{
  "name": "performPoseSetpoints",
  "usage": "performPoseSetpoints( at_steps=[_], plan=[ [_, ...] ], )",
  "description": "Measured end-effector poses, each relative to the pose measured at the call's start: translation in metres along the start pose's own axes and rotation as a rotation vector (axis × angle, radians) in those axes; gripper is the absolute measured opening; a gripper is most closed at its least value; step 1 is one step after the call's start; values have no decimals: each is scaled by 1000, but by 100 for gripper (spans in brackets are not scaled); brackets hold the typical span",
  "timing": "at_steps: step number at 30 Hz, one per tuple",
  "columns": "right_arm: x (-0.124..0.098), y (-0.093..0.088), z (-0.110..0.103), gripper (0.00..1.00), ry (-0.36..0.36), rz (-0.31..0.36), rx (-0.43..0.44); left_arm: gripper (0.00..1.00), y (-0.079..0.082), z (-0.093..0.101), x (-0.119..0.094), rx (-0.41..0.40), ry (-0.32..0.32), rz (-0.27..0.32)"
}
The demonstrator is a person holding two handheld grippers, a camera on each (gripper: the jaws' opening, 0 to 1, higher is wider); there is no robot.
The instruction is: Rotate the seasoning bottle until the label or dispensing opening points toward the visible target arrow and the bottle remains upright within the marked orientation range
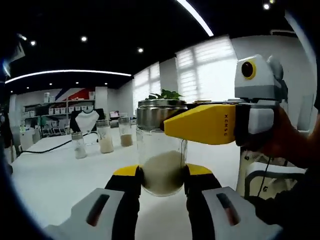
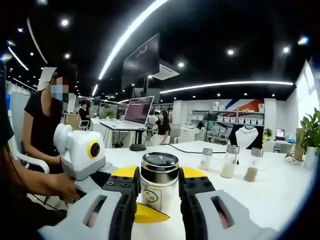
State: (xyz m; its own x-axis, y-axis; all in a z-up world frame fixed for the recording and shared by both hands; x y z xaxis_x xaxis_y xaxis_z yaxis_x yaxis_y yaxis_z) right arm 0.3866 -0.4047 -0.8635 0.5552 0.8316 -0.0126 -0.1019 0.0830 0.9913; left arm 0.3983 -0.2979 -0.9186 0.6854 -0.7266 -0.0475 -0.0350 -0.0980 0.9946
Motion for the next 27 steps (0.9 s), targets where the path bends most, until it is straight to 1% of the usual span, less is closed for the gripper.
performPoseSetpoints(
  at_steps=[2,3,5,8,9,11,14,15,17,19,20,24,27],
  plan=[
    [-1,-1,0,29,30,-10,-3,35,-1,1,-2,26,-40,-12],
    [-1,-1,-1,30,45,-15,-4,35,-2,2,-3,25,-76,-21],
    [-1,-2,-2,30,81,-18,-3,35,-3,2,-6,15,-124,-24],
    [-2,-4,-3,30,112,-24,17,35,-4,2,-7,9,-159,-34],
    [-2,-4,-4,30,127,-30,15,35,-5,3,-8,6,-176,-40],
    [-2,-5,-5,30,143,-37,2,35,-7,3,-9,33,-193,-43],
    [-2,-5,-8,31,166,-60,-17,35,-9,5,-12,24,-241,-59],
    [-2,-5,-9,31,184,-64,-23,35,-9,6,-13,17,-259,-61],
    [-2,-5,-10,31,202,-61,-17,35,-9,5,-14,12,-278,-55],
    [-3,-5,-11,29,215,-60,12,35,-10,5,-16,10,-293,-59],
    [-3,-5,-12,29,216,-60,9,35,-11,6,-16,-2,-303,-64],
    [-2,-9,-13,29,224,-70,22,35,-13,6,-17,5,-305,-84],
    [-1,-11,-11,29,249,-71,70,35,-14,6,-18,8,-317,-89]
  ],
)
Point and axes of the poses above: the point that each gripper's makers call its tool centre point, and the gripper's own axes: x roughly forward along the fingers, z roughly to its right, y roughly out of its top, the point moved 8 cm from there along -x, roughly backward along the fingers, and after that the axes turned 1 degree about y, right-handed, at the moved point
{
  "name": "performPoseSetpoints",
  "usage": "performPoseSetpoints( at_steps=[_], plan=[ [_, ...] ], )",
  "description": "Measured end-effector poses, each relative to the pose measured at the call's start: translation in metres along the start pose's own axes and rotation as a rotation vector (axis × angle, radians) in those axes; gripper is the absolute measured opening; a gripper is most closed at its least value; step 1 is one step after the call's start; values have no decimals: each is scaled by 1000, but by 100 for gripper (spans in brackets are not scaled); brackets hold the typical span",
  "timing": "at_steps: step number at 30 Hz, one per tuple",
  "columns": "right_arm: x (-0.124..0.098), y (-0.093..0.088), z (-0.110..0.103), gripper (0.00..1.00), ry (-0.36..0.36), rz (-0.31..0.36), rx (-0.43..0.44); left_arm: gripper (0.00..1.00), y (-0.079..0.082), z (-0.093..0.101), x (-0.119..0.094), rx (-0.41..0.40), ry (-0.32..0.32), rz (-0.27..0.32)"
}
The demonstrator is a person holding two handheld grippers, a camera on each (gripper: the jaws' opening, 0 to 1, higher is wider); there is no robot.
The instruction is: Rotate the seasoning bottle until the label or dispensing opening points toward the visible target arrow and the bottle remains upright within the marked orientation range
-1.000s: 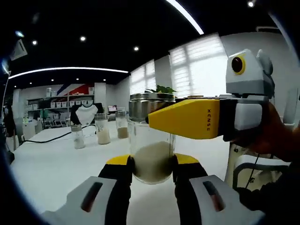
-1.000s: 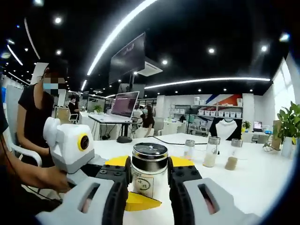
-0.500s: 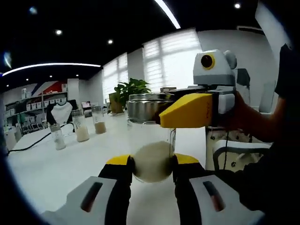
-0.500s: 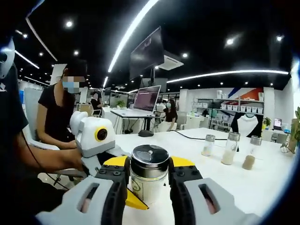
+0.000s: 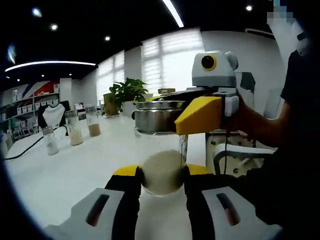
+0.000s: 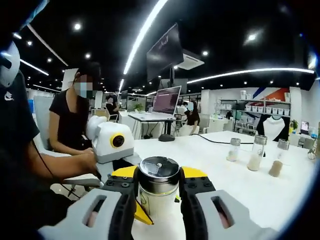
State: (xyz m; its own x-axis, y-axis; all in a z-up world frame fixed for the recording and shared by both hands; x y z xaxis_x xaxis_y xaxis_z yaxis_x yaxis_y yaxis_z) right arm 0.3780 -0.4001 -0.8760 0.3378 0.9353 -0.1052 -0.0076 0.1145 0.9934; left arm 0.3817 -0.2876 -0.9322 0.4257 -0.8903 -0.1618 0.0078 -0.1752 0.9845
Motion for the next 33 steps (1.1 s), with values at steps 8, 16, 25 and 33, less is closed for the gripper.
performPoseSetpoints(
  at_steps=[8,16,25,33],
  plan=[
    [3,-2,-3,29,-27,-23,-37,36,-2,-1,4,12,17,-22],
    [8,-2,6,28,-151,27,-48,36,0,-9,12,25,143,-5],
    [12,9,24,28,-164,85,-18,57,-3,-16,22,25,286,-31],
    [26,11,44,28,-152,38,-48,78,9,-25,13,-35,361,27]
  ],
)
Point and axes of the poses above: the point that each gripper's makers call its tool centre point, and the gripper's own axes: x roughly forward along the fingers, z roughly to its right, y roughly out of its top, the point moved 8 cm from there along -x, roughly backward along the fingers, and after that the axes turned 1 degree about y, right-handed, at the moved point
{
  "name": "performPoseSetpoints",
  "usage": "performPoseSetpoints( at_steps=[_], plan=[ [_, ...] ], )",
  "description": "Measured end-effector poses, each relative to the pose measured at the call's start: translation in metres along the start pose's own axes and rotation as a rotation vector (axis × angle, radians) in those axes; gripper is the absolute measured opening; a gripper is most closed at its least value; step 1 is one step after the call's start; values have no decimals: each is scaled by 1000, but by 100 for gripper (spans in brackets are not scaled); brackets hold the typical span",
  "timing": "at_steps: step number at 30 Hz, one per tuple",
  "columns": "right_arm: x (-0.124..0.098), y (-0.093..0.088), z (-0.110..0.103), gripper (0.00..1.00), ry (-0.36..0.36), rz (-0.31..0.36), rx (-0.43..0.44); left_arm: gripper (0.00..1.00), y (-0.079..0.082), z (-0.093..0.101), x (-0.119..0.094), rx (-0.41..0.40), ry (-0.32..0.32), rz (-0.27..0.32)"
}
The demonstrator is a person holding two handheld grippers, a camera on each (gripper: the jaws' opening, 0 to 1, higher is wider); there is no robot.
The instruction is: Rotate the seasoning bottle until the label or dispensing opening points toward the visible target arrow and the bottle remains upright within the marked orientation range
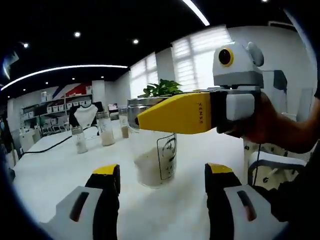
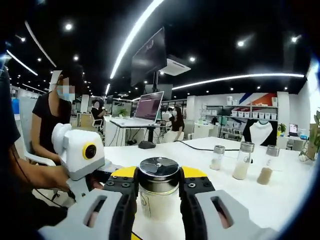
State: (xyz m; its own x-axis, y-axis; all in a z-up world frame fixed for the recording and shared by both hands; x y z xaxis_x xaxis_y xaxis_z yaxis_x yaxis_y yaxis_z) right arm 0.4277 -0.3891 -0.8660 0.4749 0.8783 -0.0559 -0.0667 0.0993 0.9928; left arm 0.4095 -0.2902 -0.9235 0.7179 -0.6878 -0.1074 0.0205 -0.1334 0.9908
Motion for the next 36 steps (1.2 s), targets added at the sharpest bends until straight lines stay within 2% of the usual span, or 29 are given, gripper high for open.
performPoseSetpoints(
  at_steps=[2,6,9,13,15,17,22,28,32,34,36],
  plan=[
    [6,-1,5,29,2,-7,-3,80,0,-4,-2,-3,22,9],
    [16,-4,11,29,23,5,47,92,-1,-13,-5,-24,67,-2],
    [27,-7,15,29,22,-6,53,96,0,-20,-8,-50,100,4],
    [40,-10,23,29,20,-25,55,94,-3,-25,-12,-61,113,-15],
    [49,-14,27,29,46,-46,50,96,-3,-28,-13,-49,138,-22],
    [54,-16,30,29,48,-45,62,97,-2,-29,-13,-52,135,-21],
    [70,-24,39,29,27,-75,57,100,-2,-29,-13,-72,154,-11],
    [81,-25,51,29,23,-56,78,100,-2,-30,-14,-78,155,-13],
    [89,-26,57,29,26,-68,71,100,-1,-29,-14,-79,157,-10],
    [92,-27,59,29,61,-56,77,100,-2,-28,-12,-69,151,-20],
    [95,-29,62,29,64,-58,91,100,-2,-27,-12,-62,154,-27]
  ],
)
Point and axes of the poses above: the point that each gripper's makers call its tool centre point, and the gripper's own axes: x roughly forward along the fingers, z roughly to its right, y roughly out of its top, the point moved 8 cm from there along -x, roughly backward along the fingers, and after that the axes turned 1 degree about y, right-handed, at the moved point
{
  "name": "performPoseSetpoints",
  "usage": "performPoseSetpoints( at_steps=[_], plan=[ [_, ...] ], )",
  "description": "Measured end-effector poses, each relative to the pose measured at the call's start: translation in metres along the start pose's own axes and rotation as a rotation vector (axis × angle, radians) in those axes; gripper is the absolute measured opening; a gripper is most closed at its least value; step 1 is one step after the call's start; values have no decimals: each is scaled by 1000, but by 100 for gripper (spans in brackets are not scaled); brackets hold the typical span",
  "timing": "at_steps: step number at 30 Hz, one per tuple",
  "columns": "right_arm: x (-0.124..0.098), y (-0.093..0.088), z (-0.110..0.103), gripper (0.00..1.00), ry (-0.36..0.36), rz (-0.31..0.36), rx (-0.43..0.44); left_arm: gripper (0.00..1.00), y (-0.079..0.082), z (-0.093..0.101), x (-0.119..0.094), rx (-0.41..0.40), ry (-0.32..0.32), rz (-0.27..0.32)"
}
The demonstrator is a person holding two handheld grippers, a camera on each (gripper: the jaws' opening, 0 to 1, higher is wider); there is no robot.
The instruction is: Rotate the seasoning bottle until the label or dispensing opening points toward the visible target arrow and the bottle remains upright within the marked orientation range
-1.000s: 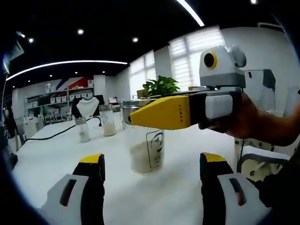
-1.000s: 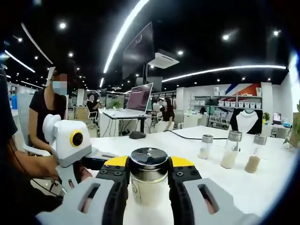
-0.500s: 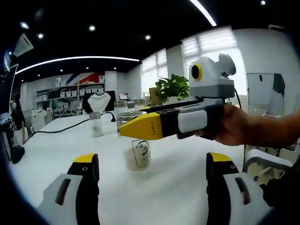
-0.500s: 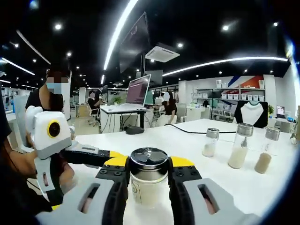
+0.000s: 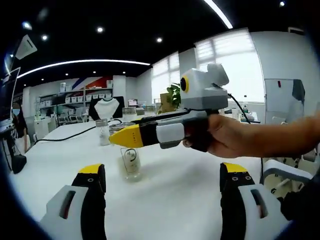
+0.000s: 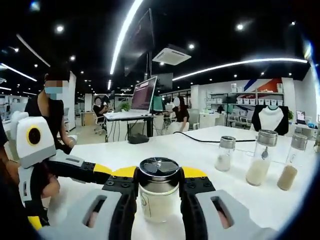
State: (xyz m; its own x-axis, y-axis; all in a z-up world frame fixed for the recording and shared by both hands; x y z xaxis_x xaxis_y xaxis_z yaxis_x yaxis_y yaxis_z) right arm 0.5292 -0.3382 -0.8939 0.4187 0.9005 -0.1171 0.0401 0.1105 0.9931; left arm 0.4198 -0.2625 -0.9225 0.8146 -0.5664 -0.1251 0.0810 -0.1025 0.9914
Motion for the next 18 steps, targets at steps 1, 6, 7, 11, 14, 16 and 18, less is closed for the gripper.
performPoseSetpoints(
  at_steps=[1,6,7,11,14,16,18],
  plan=[
    [2,-1,3,29,-4,-1,5,100,0,0,0,-2,-1,-1],
    [3,-6,13,29,-11,-4,13,100,-1,-1,0,20,12,-15],
    [3,-7,14,29,-8,-8,4,100,-1,-2,0,20,15,-14],
    [4,-8,22,29,-29,-10,-1,100,0,-7,-2,0,36,0],
    [6,-9,24,29,-28,-10,-7,100,-1,-11,-4,-4,53,-4],
    [8,-9,26,29,-34,-6,-11,100,-1,-13,-5,-17,59,-3],
    [8,-9,28,29,-40,1,-10,100,-1,-13,-5,-19,62,-1]
  ],
)
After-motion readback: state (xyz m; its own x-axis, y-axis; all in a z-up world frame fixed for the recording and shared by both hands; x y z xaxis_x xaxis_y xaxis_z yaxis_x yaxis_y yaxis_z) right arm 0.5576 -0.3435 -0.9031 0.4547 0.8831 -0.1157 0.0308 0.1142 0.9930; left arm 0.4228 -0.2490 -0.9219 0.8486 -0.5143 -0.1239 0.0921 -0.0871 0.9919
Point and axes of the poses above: the point that each gripper's makers call its tool centre point, and the gripper's own axes: x roughly forward along the fingers, z roughly to its right, y roughly out of its top, the point moved 8 cm from there along -x, roughly backward along the fingers, and after that the axes turned 1 degree about y, right-handed, at the moved point
